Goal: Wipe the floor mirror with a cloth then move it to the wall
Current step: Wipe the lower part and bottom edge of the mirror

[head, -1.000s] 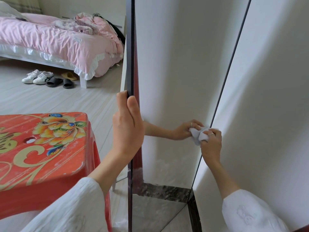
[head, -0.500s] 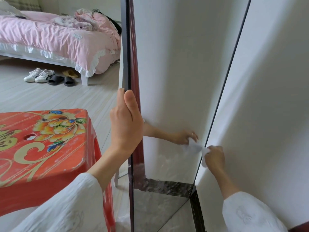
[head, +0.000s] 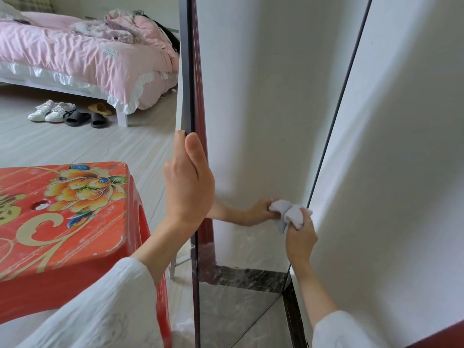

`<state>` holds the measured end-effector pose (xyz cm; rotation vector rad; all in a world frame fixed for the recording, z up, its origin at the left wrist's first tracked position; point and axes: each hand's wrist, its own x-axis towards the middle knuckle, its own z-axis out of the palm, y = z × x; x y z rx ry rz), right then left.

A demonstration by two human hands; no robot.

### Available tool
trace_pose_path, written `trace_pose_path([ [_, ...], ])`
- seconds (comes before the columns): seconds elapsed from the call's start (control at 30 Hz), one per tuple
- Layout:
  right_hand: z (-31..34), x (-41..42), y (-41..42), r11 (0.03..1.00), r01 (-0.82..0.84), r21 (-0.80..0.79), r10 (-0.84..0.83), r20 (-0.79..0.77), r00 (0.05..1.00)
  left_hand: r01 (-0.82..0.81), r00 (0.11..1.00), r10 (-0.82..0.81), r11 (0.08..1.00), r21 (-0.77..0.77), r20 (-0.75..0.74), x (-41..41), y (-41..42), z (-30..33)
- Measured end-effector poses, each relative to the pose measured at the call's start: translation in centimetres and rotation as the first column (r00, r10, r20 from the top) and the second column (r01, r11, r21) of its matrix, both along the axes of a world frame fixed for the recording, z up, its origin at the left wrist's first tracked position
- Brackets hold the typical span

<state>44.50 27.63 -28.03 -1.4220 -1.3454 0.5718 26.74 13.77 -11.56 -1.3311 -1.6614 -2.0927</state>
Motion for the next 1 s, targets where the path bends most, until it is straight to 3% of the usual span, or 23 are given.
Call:
trace_pose_path([
  [0.07, -2.6, 1.4, -0.1, 0.99, -0.066, -0.126, 0.087, 0.172, 0.981, -0.015, 1.0, 0.015, 1.0, -0.001, -0.002, -0.1, 0.2, -0.1],
  [0.13, -4.3, 3.4, 0.0, 0.953, -0.072, -0.295, 0.196, 0.416, 0.888, -0.018, 1.0, 0.018, 1.0, -0.007, 0.004, -0.1, 0.3, -0.2],
  [0.2, -4.3, 4.5, -0.1, 0.926, -0.014, -0.376, 0.214, 0.495, 0.842, -0.01, 1.0, 0.01, 1.0, -0.011, 0.012, 0.0, 0.3, -0.2],
  [0.3, -2.0, 4.4, 0.4, 0.953, 0.007, -0.303, 0.135, 0.445, 0.886, -0.018, 1.0, 0.018, 1.0, -0.015, 0.005, -0.2, 0.3, -0.2],
  [0.47, 3.9, 3.2, 1.5, 0.998, 0.002, 0.055, -0.025, 0.421, 0.907, -0.019, 1.0, 0.019, 0.999, -0.026, 0.006, -0.1, 0.3, -0.2],
  [0.67, 4.1, 0.1, -0.6, 0.969, -0.064, 0.24, 0.025, 0.164, 0.986, -0.027, 1.0, 0.027, 0.999, -0.026, 0.011, 0.1, 0.2, -0.2],
  [0.77, -0.2, 0.2, -2.6, 0.982, -0.129, 0.139, 0.097, 0.215, 0.972, -0.033, 0.999, 0.033, 0.999, -0.025, 0.011, 0.1, 0.2, -0.1],
  [0.87, -4.5, 2.0, -3.2, 0.97, -0.206, -0.13, 0.241, 0.41, 0.88, -0.026, 1.0, 0.026, 0.999, -0.027, 0.013, 0.1, 0.3, -0.1],
  [0.93, -5.3, 3.1, -3.0, 0.928, -0.213, -0.305, 0.345, 0.494, 0.798, -0.026, 1.0, 0.026, 0.999, -0.032, 0.008, 0.1, 0.2, -0.1],
  [1.0, -4.4, 3.4, -2.7, 0.924, -0.182, -0.336, 0.338, 0.498, 0.799, -0.022, 1.0, 0.022, 0.999, -0.036, 0.007, 0.1, 0.1, -0.1],
])
